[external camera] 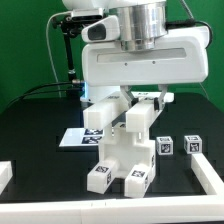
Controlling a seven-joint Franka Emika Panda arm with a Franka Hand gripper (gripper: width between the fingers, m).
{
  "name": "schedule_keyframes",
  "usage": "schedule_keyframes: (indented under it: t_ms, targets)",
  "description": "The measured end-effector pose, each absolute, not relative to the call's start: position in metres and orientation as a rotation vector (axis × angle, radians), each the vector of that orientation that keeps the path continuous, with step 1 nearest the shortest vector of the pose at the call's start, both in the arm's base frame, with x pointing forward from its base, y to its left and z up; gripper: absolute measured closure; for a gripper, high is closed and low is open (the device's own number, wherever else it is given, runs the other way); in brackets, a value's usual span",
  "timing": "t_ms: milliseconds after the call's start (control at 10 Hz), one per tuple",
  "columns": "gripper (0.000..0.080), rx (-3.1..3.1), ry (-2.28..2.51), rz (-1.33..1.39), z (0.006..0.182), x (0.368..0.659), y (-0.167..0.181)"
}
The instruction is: Assemble chair
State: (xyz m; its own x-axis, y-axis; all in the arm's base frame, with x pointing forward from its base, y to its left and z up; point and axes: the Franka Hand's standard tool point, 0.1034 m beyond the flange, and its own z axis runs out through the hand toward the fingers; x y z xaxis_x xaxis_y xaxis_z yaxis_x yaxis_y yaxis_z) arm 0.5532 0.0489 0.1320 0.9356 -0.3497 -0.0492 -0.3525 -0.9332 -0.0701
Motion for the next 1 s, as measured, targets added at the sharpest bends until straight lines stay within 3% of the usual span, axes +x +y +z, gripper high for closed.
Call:
schedule_keyframes:
  t_ms: [1000]
  targets:
    - [0.0515, -3.001, 0.577, 0.099, 0.131, 0.542, 0.048]
